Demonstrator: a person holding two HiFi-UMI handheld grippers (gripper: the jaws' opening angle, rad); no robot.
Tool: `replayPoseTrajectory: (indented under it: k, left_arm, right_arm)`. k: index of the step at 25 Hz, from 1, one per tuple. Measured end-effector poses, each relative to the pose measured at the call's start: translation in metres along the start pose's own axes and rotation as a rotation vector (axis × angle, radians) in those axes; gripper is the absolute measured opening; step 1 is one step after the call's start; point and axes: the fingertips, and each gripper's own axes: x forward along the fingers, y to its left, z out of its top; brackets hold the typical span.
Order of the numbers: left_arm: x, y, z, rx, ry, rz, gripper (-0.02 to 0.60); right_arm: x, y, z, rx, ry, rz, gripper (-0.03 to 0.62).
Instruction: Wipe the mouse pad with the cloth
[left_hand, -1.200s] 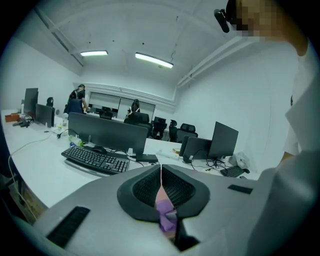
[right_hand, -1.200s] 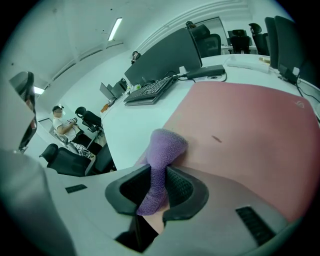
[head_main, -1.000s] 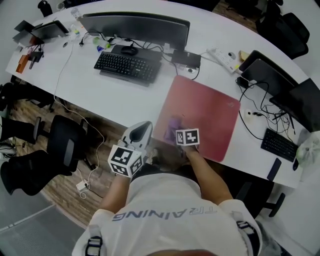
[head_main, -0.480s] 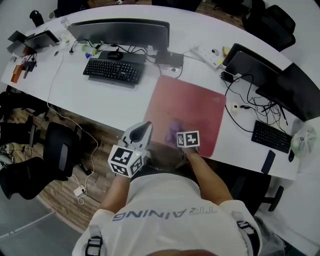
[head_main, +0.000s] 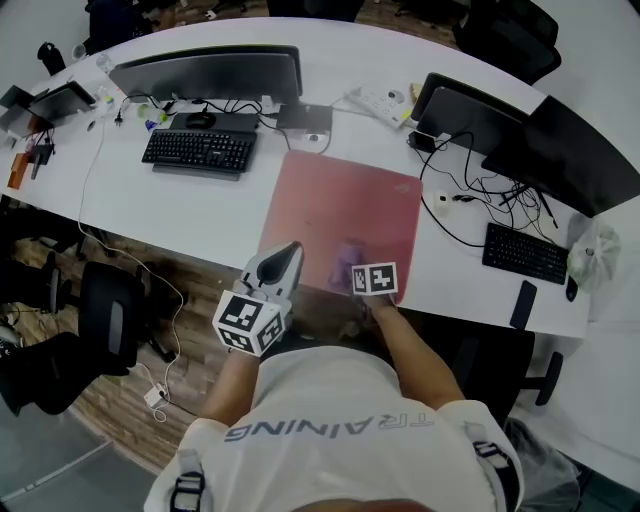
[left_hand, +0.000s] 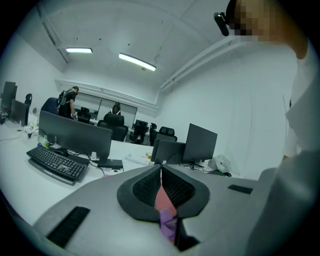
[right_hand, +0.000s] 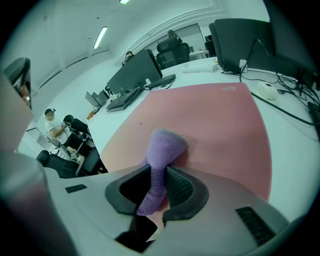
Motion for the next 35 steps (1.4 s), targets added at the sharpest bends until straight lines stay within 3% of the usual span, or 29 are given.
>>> replayPoseTrajectory:
  k: [24, 30, 35]
  left_arm:
    - [0.051, -0.094, -0.015, -0.002, 0.011, -0.154, 0.035]
    - [0.055, -0.102, -0.014, 0.004, 0.014, -0.197, 0.035]
    - [0.048, -0.09, -0.003, 0.022, 0.011, -0.196, 0.035]
  right_arm:
    - [-0.078, -0.11, -0.048, 0.075, -0.025, -0.121, 0.097]
    - [-0.098, -0.137, -0.061, 0.149, -0.045, -0.168, 0.098]
    - [-0.121, -0.141, -0.058, 0.237, -0.136, -0.179, 0.098]
